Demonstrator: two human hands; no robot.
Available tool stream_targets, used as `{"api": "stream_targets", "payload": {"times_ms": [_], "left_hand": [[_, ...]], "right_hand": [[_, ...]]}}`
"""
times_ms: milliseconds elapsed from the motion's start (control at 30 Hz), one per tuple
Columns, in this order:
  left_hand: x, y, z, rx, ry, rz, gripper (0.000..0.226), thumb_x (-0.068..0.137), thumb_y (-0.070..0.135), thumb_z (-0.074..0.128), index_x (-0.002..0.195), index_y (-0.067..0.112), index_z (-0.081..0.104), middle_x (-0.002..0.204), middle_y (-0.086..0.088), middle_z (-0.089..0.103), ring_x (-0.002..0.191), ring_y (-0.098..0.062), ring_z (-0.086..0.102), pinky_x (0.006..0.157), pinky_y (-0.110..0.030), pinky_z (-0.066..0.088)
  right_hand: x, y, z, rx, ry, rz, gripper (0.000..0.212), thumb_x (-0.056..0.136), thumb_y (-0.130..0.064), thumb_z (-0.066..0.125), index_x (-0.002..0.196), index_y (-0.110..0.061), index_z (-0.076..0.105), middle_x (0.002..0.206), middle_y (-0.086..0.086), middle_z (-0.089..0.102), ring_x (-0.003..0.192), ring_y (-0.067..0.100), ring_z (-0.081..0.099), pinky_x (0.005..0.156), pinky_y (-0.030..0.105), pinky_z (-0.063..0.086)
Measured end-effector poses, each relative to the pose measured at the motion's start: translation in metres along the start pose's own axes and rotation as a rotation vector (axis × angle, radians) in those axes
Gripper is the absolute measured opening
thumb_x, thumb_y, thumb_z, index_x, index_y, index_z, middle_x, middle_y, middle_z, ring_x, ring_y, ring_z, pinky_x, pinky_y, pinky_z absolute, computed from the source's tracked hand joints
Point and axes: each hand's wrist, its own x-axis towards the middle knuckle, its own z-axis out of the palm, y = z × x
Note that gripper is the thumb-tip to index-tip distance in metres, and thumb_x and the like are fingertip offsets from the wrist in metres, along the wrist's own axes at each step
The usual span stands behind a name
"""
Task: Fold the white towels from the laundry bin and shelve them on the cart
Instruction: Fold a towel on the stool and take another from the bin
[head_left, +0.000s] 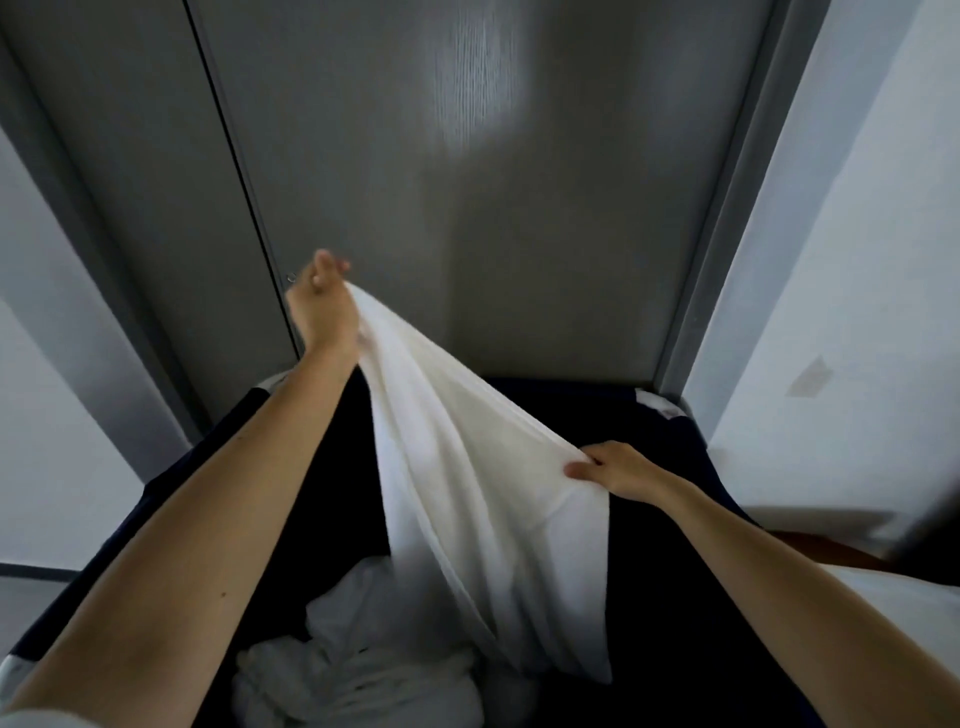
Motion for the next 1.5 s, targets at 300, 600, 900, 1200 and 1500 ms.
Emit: {"api": "stream_targets", "payload": {"times_ms": [300,600,900,1200,1500], "left_hand": [[-0.075,-0.044,0.008,0.569,-0.972,0.197,0.054,0.074,0.030,0.078,0.124,0.018,0.060,0.117,-0.002,0.064,0.101,-0.009,0.057,0.078,-0.006,0.032],[-0.102,-0.062,0.015,0.605,-1.301,0.192,0.021,0.080,0.023,0.072,0.098,0.019,0.063,0.090,0.007,0.061,0.088,-0.012,0.055,0.071,-0.018,0.041],[-0.079,-0.043,0.025,0.078,-0.697,0.077,0.028,0.081,0.005,0.065,0.069,0.028,0.053,0.067,0.012,0.053,0.055,0.007,0.046,0.058,-0.016,0.038],[-0.035,-0.046,0.016,0.182,-0.437,0.008,0.017,0.086,0.019,0.060,0.073,0.025,0.052,0.074,0.011,0.055,0.073,-0.012,0.050,0.059,-0.023,0.037],[-0.105,-0.084,0.021,0.429,-0.567,-0.169,0.026,0.086,0.021,0.064,0.108,0.013,0.053,0.101,-0.003,0.057,0.087,-0.019,0.055,0.068,-0.022,0.037]], "right_hand": [[0.002,-0.060,-0.001,-0.083,0.137,-0.225,0.043,0.086,-0.033,0.066,0.058,-0.012,0.041,0.057,-0.002,0.042,0.056,0.010,0.038,0.052,0.022,0.029],[-0.005,-0.079,-0.007,0.031,0.132,-0.345,0.027,0.082,-0.032,0.070,0.067,-0.011,0.061,0.059,-0.004,0.051,0.055,0.005,0.043,0.051,0.016,0.033],[-0.010,-0.049,0.005,0.056,0.084,-0.135,0.028,0.085,-0.031,0.066,0.107,-0.014,0.065,0.098,0.000,0.064,0.092,0.014,0.060,0.079,0.024,0.045],[-0.008,-0.014,-0.013,-0.173,0.014,0.132,0.039,0.089,-0.041,0.060,0.103,-0.005,0.062,0.092,0.001,0.056,0.082,0.015,0.053,0.067,0.023,0.038],[-0.009,-0.060,0.021,0.838,-0.017,0.314,0.018,0.098,-0.018,0.048,0.085,-0.007,0.055,0.063,0.004,0.063,0.054,0.014,0.062,0.048,0.024,0.051]]}}
